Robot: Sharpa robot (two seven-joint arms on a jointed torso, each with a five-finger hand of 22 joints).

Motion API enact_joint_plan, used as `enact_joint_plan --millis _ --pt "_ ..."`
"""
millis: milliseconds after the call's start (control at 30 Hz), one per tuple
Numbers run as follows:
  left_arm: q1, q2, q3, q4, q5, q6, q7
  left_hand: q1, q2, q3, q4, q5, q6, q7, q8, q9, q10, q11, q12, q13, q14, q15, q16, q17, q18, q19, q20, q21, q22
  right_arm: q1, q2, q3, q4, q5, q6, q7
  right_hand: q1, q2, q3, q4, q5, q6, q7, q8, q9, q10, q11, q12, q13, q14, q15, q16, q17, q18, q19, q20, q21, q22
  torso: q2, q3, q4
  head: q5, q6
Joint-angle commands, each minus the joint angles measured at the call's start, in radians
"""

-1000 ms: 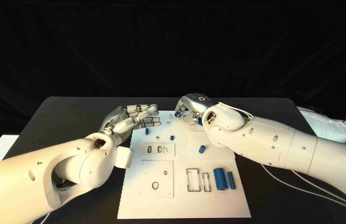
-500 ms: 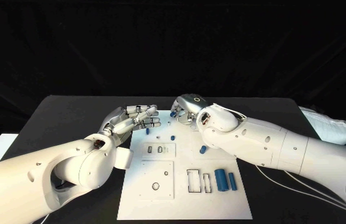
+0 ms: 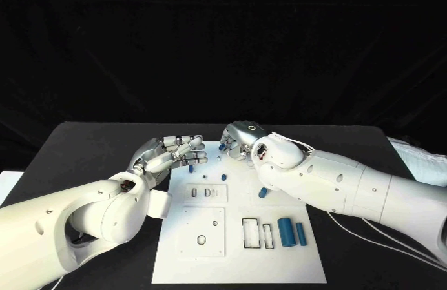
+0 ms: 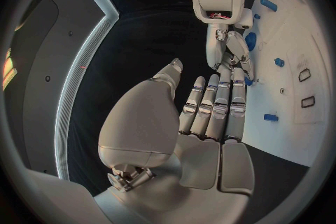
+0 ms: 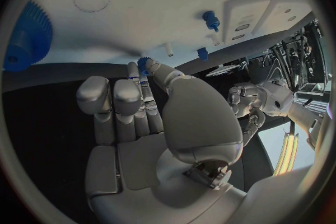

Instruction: Assemble the parts on the task board

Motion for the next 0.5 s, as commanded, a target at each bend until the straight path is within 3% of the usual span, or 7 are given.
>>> enact_joint_plan --millis 33,367,500 --pt "0.002 0.0 0.001 0.004 0.005 0.024 0.005 -0.007 0.002 0.002 -0.008 0.003 0.002 0.034 -0.006 -0.001 0.0 0.008 -0.004 -0.001 0.005 0.003 -0.007 0.001 0.01 0.008 0.002 0.004 -0.002 -0.002 0.005 -0.001 -0.017 -0.042 0.043 -0.032 -0.007 -0.003 -0.001 0.006 -0.005 0.008 0.0 0.002 0.011 -0.009 0.001 -0.006 -0.001 0.012 0.004 0.005 0.0 -0.011 -0.006 0.0 0.004 0.0 0.002 0.0008 -0.0019 0.004 0.005" --pt "0.002 -0.001 0.001 0.004 0.012 0.029 0.003 -0.007 0.002 0.002 -0.009 0.003 0.002 0.034 -0.006 -0.001 0.0 0.008 -0.004 -0.001 0.004 0.003 -0.007 0.001 0.01 0.007 0.002 0.004 -0.002 -0.002 0.02 -0.002 -0.028 -0.036 0.046 -0.023 -0.006 -0.01 -0.001 0.007 -0.006 -0.001 0.003 -0.004 0.009 -0.018 0.004 -0.007 -0.002 0.008 0.006 -0.001 -0.009 -0.01 -0.011 0.001 0.001 -0.006 0.004 -0.0005 0.0024 0.001 0.005" --pt "0.002 -0.002 0.001 0.004 0.012 0.029 0.001 -0.007 0.002 0.003 -0.009 0.003 0.001 0.034 -0.006 -0.001 -0.001 0.008 -0.005 -0.001 0.004 0.003 -0.007 0.001 0.01 0.007 0.002 0.004 -0.002 -0.002 0.019 -0.002 -0.027 -0.024 0.028 -0.017 -0.016 -0.05 -0.015 0.019 -0.014 -0.112 0.023 -0.018 -0.016 -0.094 0.023 -0.007 -0.003 -0.008 0.021 -0.037 -0.06 -0.001 -0.043 0.014 -0.026 -0.054 0.003 -0.0005 0.0013 0.003 0.005"
